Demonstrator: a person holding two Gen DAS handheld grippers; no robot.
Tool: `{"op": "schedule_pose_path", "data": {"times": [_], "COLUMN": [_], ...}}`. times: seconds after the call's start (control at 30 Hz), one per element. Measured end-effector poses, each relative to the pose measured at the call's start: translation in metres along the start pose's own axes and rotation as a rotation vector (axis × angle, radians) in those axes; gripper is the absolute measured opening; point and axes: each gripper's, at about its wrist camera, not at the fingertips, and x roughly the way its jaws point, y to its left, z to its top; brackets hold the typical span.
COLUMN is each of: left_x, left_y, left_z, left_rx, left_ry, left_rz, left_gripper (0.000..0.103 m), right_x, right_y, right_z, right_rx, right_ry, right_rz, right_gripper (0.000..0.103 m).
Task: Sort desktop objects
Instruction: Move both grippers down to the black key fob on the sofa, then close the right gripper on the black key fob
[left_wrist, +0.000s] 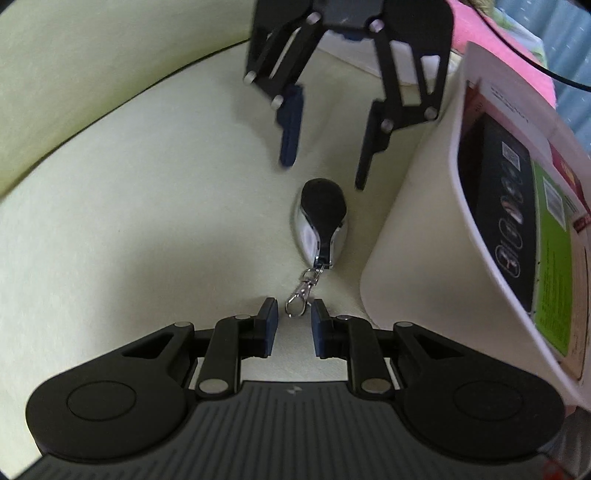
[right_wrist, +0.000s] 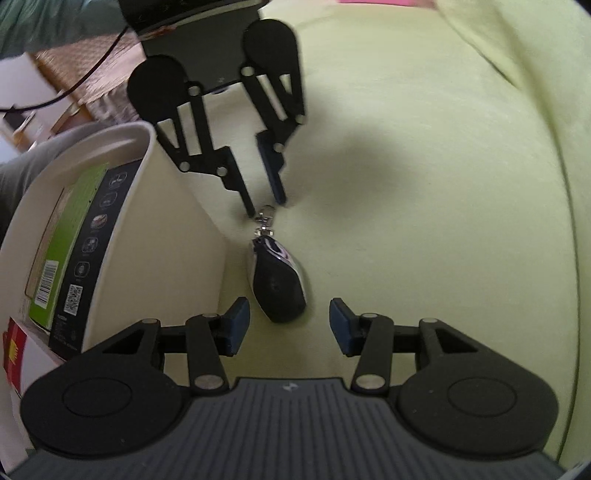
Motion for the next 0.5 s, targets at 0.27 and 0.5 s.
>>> {"op": "schedule_pose_path", "data": {"times": [0.27, 0.5], "left_x": [0.003, 0.004], "left_y": [-0.002, 0.015], "left_z": [-0.001, 0.009], "left_rx": [0.057, 0.027], "left_ry": [-0.039, -0.071], "left_rz": [-0.005, 0.114], "left_gripper": [0.023, 0.025], "right_x": [0.015, 0.012], "right_y": [0.009, 0.003], "right_z": [0.008, 0.013], "right_rx": [-0.053, 0.01], "right_ry": [-0.007, -0.052], "right_rz": [-0.028, -0.167], "right_gripper": [0.038, 0.03]}}
